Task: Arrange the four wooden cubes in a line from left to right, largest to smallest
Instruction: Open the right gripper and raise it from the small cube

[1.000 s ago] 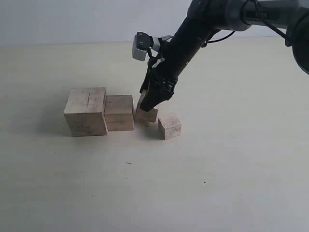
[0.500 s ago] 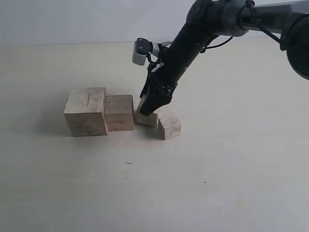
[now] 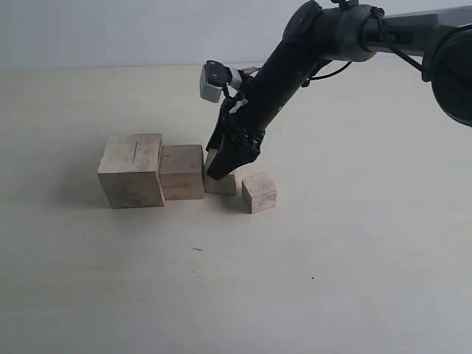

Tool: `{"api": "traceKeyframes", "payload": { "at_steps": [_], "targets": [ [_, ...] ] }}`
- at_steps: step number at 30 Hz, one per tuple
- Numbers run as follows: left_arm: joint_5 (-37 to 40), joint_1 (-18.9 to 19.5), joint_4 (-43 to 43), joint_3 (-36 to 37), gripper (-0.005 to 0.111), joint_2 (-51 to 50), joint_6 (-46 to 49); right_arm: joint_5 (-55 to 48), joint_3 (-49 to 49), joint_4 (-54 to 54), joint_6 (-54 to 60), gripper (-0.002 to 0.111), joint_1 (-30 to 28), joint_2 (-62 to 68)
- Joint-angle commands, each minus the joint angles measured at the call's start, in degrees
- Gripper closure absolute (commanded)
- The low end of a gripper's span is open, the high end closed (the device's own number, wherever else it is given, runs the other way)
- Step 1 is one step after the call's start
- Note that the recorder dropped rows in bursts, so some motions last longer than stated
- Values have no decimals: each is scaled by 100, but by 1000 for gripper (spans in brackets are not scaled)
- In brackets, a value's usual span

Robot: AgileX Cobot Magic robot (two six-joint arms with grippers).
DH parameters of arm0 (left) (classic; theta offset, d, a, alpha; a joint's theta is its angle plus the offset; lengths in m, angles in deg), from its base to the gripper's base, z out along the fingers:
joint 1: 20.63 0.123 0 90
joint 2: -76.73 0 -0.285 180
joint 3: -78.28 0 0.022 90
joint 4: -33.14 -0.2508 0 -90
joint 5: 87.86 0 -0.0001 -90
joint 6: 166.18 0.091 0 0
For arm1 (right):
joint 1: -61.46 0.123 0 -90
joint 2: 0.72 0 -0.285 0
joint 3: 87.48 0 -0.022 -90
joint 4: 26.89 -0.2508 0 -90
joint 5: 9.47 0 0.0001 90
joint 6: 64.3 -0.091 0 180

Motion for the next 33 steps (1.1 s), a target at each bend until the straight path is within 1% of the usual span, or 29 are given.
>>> {"api": "traceKeyframes", "payload": {
  "at_steps": [1, 7, 10, 14, 18, 21, 24, 33],
  "targets": [
    [-37, -36, -7, 20, 107, 23, 0, 17, 10, -81, 66, 35, 7, 28],
    [-37, -36, -7, 20, 107, 23, 0, 17, 10, 66, -308, 35, 7, -272],
    [-37, -36, -7, 20, 107, 23, 0, 17, 10, 599, -795, 35, 7, -690],
    [-37, -36, -7, 20, 107, 23, 0, 17, 10, 990, -1428, 37, 7, -918],
    [-37, -36, -7, 20, 107, 23, 0, 1045, 10, 1618, -2749, 39, 7, -906],
    [-37, -36, -7, 20, 107, 23, 0, 1333, 10, 2318, -3432, 39, 7, -794],
    [-37, -36, -7, 20, 107, 23, 0, 1332, 10, 2527, -3593, 39, 7, -617],
    [-37, -36, -7, 20, 107, 23, 0, 1509, 10, 2565, -3778, 39, 7, -234]
  ]
}}
